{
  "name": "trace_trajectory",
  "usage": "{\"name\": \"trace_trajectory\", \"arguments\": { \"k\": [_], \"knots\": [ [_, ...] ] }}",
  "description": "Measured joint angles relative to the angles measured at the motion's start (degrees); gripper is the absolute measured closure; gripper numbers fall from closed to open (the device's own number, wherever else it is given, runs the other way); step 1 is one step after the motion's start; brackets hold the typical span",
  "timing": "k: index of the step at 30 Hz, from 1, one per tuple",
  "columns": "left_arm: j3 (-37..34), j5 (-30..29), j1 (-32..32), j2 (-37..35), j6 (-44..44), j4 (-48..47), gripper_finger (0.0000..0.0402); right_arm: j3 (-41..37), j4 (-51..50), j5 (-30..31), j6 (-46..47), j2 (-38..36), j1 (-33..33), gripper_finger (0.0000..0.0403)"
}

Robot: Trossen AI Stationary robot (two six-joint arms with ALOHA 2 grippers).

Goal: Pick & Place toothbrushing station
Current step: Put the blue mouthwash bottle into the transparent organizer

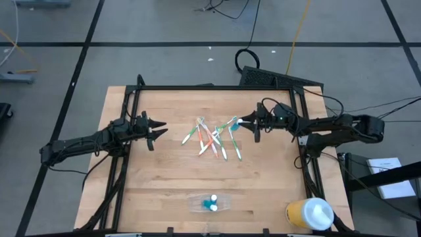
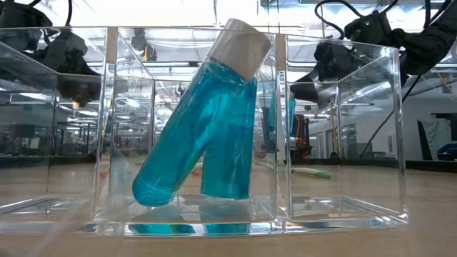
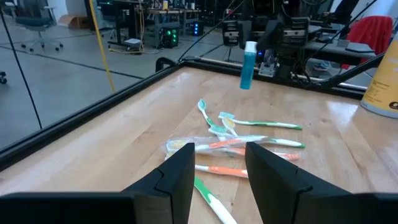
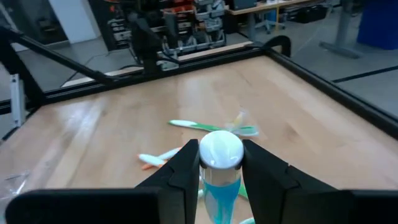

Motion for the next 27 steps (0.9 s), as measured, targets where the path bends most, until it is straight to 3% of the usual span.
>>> {"name": "trace_trajectory", "arguments": {
  "k": [27],
  "knots": [
    [0.0,0.0,0.0,0.0,0.0,0.1,0.0254,0.0,2.4,0.0,2.8,0.0,21.8,0.0312]
  ]
}}
